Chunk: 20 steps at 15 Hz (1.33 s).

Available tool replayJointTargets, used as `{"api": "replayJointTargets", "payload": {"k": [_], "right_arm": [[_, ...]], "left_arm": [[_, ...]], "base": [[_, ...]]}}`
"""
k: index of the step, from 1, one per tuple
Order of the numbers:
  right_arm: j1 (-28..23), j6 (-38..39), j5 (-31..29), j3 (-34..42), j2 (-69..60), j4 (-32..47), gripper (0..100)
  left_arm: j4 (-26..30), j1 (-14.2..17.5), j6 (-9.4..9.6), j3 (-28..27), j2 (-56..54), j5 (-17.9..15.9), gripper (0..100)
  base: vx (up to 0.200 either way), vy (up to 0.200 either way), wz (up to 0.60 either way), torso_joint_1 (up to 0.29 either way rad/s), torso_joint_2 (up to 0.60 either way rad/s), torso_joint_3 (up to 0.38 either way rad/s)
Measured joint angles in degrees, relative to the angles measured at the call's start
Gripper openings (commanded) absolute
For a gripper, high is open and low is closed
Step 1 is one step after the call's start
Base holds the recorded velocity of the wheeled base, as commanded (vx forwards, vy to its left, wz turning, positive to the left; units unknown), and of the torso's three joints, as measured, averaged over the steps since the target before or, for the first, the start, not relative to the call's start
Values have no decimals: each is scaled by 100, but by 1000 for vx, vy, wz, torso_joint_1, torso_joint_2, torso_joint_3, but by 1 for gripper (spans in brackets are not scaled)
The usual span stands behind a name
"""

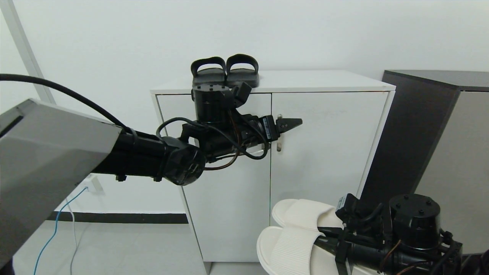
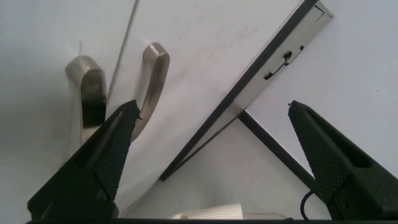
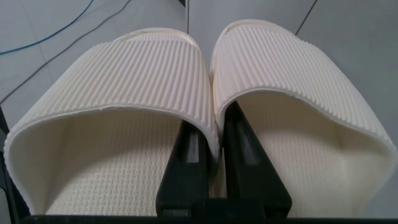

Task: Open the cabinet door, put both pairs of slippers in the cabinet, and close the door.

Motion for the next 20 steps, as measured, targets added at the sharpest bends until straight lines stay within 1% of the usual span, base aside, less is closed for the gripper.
{"api": "replayJointTargets", "payload": {"k": [7, 8, 13, 18, 20], "right_arm": [[1, 0, 1, 9, 10, -2, 0], [1, 0, 4, 13, 10, 0, 0], [1, 16, 33, 69, 10, -5, 0], [0, 24, 266, 210, -1, -104, 0], [1, 27, 269, 254, 2, -194, 0]], "left_arm": [[7, -26, 2, -450, 396, -26, 100], [2, -26, 2, -457, 422, -23, 0], [20, -6, -6, -380, 474, 11, 0], [27, -28, -9, -317, 405, 5, 0], [7, -59, -6, -162, 306, 0, 0]], "base": [[0, 0, 0, 0, 0, 0], [0, 0, 0, 0, 0, 0], [0, 0, 0, 0, 0, 0], [0, 0, 0, 0, 0, 0], [0, 0, 0, 0, 0, 0]]}}
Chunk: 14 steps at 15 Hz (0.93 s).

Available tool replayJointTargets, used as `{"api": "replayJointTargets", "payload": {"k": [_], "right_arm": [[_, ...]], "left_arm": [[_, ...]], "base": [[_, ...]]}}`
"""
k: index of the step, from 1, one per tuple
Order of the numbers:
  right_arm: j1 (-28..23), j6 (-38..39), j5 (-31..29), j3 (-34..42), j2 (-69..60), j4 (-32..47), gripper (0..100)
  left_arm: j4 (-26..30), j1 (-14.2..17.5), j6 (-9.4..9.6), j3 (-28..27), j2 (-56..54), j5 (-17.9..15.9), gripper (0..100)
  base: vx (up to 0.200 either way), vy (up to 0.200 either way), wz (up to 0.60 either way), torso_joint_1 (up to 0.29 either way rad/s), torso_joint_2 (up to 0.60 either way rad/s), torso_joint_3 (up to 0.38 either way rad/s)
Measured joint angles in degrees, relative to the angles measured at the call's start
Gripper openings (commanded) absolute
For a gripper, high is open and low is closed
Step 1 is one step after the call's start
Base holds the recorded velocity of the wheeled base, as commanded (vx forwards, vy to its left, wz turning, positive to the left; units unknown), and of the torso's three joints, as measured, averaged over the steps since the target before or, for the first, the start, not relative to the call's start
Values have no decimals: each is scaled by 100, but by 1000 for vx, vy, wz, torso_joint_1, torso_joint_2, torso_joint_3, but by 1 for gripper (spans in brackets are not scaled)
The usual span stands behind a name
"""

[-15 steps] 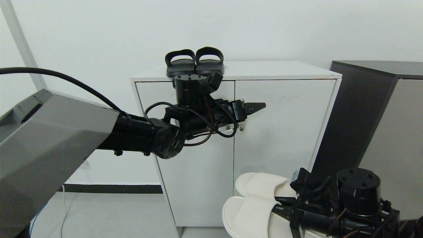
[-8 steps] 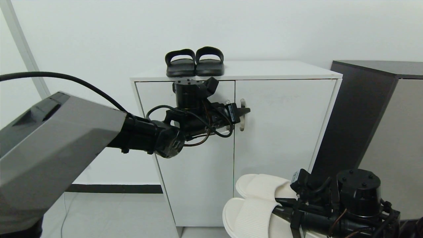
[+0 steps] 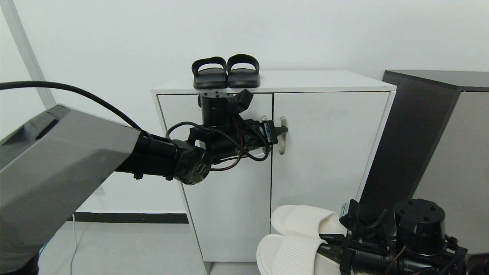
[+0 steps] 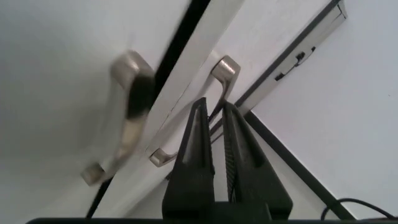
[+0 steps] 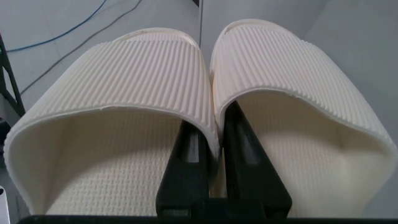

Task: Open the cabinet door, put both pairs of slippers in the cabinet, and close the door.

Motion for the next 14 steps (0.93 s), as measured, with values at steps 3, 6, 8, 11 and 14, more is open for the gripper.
{"api": "replayJointTargets", "payload": {"k": [3, 6, 8, 11, 14], "right_arm": [[2, -11, 211, 112, -11, -38, 0], [13, -16, 246, 251, -17, -239, 0], [29, -17, 246, 341, -20, -378, 0], [51, -24, 244, 405, -20, -477, 0], [51, -24, 244, 419, -20, -488, 0]], "left_arm": [[-35, -73, 2, 422, -293, -9, 0], [-56, -226, 24, 859, -651, -6, 0], [-73, -335, 127, 1108, -881, -6, 0], [-78, -492, 176, 1434, -1191, 13, 0], [-82, -542, 182, 1744, -1438, 301, 0]], "base": [[0, 0, 0, 0, 0, 0], [0, 0, 0, 0, 0, 0], [0, 0, 0, 0, 0, 0], [0, 0, 0, 0, 0, 0], [0, 0, 0, 0, 0, 0]]}}
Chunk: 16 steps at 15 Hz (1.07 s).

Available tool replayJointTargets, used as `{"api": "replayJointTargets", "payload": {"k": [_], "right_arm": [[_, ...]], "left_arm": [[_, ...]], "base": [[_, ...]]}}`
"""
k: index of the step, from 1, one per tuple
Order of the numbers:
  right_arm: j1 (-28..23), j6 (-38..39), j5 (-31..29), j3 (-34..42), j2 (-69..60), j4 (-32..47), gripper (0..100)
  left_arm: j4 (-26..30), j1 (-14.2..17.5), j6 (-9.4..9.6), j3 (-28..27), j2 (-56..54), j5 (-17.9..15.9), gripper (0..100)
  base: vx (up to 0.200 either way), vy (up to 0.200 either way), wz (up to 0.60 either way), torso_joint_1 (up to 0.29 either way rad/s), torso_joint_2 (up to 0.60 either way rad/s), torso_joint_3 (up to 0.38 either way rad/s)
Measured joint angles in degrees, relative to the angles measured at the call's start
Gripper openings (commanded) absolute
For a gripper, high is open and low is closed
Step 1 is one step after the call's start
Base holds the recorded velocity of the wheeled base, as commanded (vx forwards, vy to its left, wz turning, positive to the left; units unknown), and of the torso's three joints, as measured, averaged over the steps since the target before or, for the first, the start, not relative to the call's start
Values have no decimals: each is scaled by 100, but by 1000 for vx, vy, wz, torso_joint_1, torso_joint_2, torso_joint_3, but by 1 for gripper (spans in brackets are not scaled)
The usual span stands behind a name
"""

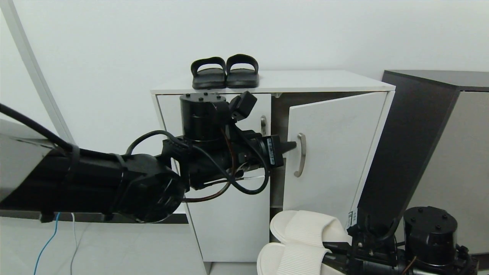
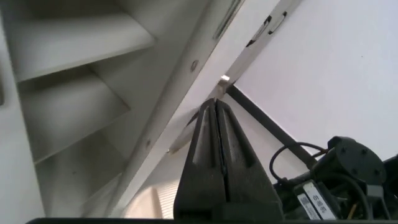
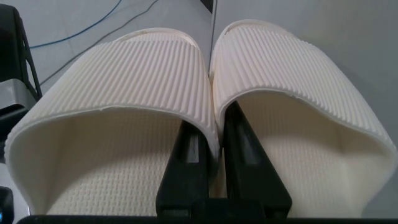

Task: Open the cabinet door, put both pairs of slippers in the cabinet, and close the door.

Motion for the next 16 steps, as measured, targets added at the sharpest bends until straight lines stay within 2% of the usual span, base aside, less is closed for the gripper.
{"api": "replayJointTargets", "payload": {"k": [3, 6, 8, 11, 13, 16], "right_arm": [[59, 0, -9, 16, 0, 9, 0], [158, 0, -20, 83, -9, 15, 0], [273, 2, -52, 154, -30, 85, 0], [375, 5, -67, 190, -48, 132, 0], [390, 7, -66, 199, -48, 132, 0], [397, 7, -66, 223, -46, 132, 0]], "left_arm": [[6, 39, -23, 358, -282, 177, 0], [-158, 383, -48, 323, -234, 87, 0], [-455, 555, -171, 44, 55, 40, 0], [-484, 651, -299, -675, 614, 11, 0], [-319, 634, -307, -1141, 981, 11, 0], [-304, 449, -294, -1290, 1213, 82, 0]], "base": [[0, 0, 0, 0, 0, 0], [0, 0, 0, 0, 0, 0], [0, 0, 0, 0, 0, 0], [0, 0, 0, 0, 0, 0], [0, 0, 0, 0, 0, 0], [-200, 0, 0, 1, 1, 4]]}}
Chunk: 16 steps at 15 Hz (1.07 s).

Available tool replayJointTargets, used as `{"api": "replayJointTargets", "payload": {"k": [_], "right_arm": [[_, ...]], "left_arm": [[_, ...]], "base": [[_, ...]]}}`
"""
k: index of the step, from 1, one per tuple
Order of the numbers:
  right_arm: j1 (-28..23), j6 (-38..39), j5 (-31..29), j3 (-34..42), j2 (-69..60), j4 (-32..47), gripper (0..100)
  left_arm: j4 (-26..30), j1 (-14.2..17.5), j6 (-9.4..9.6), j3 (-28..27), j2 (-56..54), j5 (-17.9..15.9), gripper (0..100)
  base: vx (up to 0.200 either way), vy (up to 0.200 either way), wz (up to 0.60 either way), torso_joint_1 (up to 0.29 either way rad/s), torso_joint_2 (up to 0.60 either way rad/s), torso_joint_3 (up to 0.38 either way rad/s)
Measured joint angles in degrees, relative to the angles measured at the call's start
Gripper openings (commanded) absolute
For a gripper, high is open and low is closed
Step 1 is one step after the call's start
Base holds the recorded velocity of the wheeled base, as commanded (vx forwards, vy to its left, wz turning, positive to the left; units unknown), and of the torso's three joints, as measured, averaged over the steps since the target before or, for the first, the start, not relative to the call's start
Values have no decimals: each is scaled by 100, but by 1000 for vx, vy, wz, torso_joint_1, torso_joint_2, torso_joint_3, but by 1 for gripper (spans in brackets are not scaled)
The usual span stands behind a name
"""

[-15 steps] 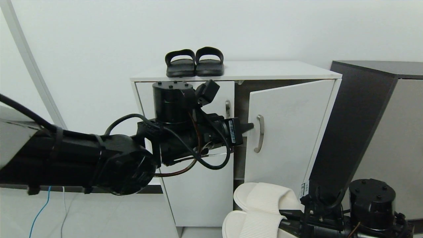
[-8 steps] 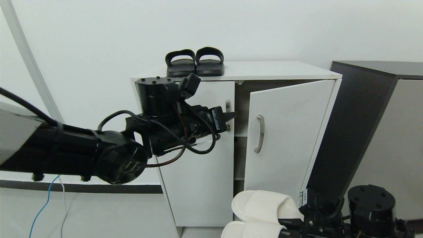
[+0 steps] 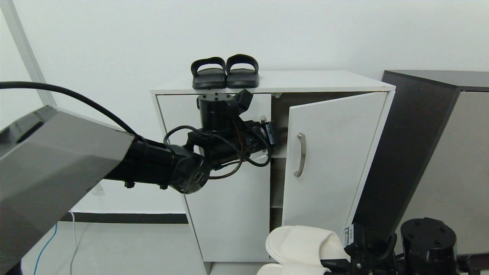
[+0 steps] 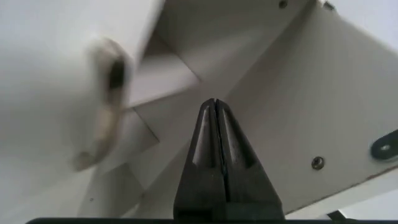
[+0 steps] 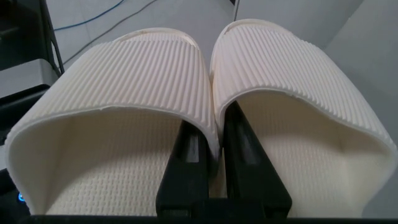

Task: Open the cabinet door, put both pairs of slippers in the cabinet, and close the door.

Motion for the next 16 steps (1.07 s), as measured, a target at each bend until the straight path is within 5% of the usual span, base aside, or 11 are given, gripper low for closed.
{"api": "replayJointTargets", "payload": {"k": [6, 10, 13, 16], "right_arm": [[85, 0, 5, 18, 10, 5, 0], [96, 0, 0, 18, 30, -5, 0], [-61, 1, -263, -119, 178, -95, 0], [-256, 23, -380, -254, 389, -266, 0]], "left_arm": [[-635, -540, 38, 1042, -489, 119, 0], [-829, -766, 88, 1257, -706, 117, 0], [-914, -622, 301, 1587, -880, 227, 0], [-925, -416, 718, 2437, -1519, 631, 0]], "base": [[-200, 0, 0, 2, -2, 2], [-100, 0, 0, 1, 0, 2], [0, 0, 0, 0, 0, 0], [0, 0, 0, 0, 0, 0]]}}
